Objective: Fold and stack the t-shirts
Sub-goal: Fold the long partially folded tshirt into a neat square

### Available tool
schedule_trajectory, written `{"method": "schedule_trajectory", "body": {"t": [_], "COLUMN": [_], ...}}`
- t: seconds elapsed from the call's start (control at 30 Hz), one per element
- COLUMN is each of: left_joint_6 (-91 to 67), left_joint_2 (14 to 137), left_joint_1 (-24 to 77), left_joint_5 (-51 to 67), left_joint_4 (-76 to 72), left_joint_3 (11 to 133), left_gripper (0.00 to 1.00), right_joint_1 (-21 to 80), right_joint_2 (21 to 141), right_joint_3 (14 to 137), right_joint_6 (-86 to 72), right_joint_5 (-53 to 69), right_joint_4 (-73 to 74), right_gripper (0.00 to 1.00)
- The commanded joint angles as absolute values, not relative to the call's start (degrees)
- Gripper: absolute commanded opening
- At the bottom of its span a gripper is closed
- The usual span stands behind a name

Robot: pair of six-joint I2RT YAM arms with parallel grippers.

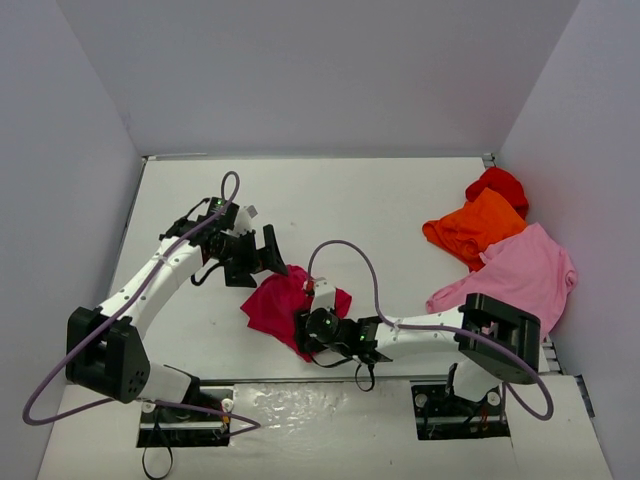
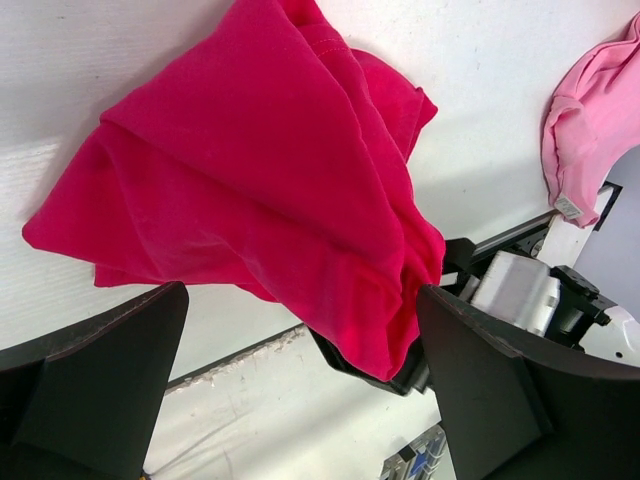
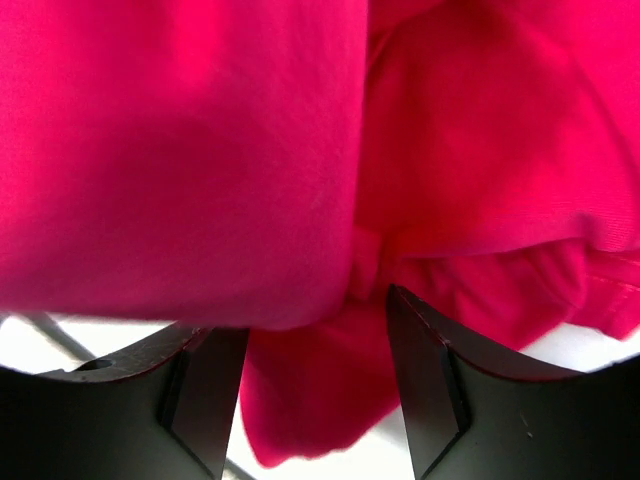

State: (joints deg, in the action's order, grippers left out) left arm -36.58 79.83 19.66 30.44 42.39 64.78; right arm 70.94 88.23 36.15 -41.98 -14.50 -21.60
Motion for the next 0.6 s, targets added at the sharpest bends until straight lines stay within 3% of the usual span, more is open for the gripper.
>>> {"method": "schedule_trajectory", "body": {"t": [0.0, 0.07, 0.17, 0.4, 0.57], "left_joint_6": [-35.5, -35.2, -34.9, -34.9, -34.8], "left_joint_2": [77.9, 78.0, 78.4, 78.7, 79.0], "left_joint_1": [19.5, 19.4, 19.3, 19.3, 19.3], "left_joint_5": [29.9, 29.6, 29.5, 30.0, 29.9], "left_joint_4": [41.3, 41.6, 41.9, 41.5, 41.0], "left_joint_3": [65.3, 65.3, 65.2, 65.1, 64.6], "left_gripper": [0.97, 0.97, 0.97, 0.97, 0.97], "right_joint_1": [71.2, 71.2, 71.2, 71.2, 71.0], "right_joint_2": [90.8, 91.3, 91.1, 89.0, 88.7], "right_joint_3": [39.0, 39.4, 40.1, 41.9, 42.2], "right_joint_6": [-40.0, -40.0, -39.5, -38.6, -37.8], "right_joint_5": [-13.8, -13.5, -13.5, -14.4, -15.6], "right_joint_4": [-27.2, -27.3, -26.6, -23.2, -23.0], "right_gripper": [0.51, 0.41, 0.37, 0.48, 0.45]}}
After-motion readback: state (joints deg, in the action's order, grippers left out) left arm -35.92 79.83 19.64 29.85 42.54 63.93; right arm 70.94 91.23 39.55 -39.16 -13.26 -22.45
